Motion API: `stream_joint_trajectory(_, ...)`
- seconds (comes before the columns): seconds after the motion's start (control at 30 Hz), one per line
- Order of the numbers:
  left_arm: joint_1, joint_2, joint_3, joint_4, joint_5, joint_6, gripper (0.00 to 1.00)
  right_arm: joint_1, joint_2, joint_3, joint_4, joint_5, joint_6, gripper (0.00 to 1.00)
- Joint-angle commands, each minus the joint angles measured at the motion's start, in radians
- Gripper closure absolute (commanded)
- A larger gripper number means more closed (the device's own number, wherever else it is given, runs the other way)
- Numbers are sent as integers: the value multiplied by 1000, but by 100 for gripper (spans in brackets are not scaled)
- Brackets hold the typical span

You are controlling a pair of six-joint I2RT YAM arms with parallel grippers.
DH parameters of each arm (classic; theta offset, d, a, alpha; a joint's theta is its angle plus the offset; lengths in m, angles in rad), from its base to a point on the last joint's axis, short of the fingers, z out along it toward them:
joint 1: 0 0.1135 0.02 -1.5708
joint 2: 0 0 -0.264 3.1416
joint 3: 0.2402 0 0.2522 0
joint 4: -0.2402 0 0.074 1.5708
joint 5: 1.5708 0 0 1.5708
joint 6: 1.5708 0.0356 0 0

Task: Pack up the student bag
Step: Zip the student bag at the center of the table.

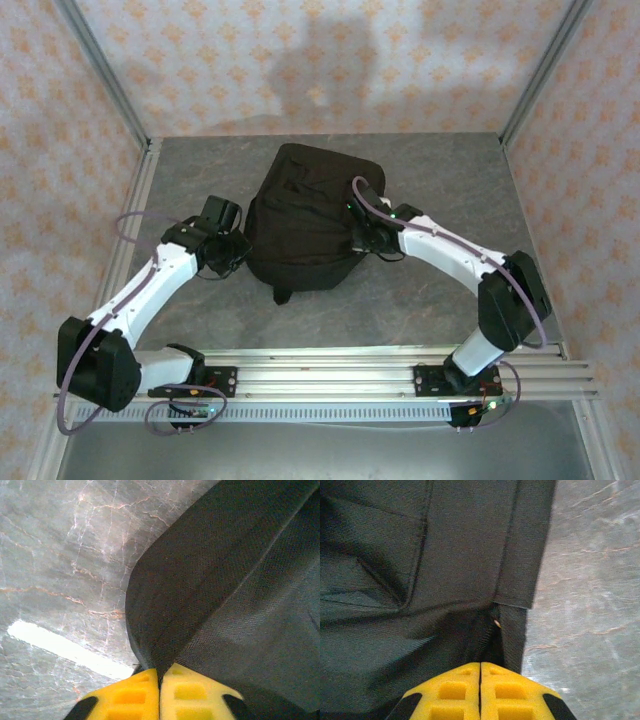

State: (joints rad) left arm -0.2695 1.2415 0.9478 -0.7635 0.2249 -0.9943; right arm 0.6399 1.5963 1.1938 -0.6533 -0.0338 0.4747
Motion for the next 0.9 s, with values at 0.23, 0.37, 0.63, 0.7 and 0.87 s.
stream_joint_trajectory(0.23,-218,-84,59,-51,-1,-230,33,20,-14,-61,67,-44,196,100)
stream_joint_trajectory(0.37,-346,-35,78,-27,-33,-357,26,26,-63,-117,120,-19,243,100)
stream_joint_trajectory(0.63,-436,131,141,50,-73,-486,25,30,-110,-159,134,-5,241,100)
stream_joint_trajectory(0.7,-459,181,178,50,-87,-489,27,30,-121,-173,141,-2,242,100)
stream_joint_trajectory(0.87,-480,270,203,52,-84,-501,35,30,-130,-186,149,-5,241,100)
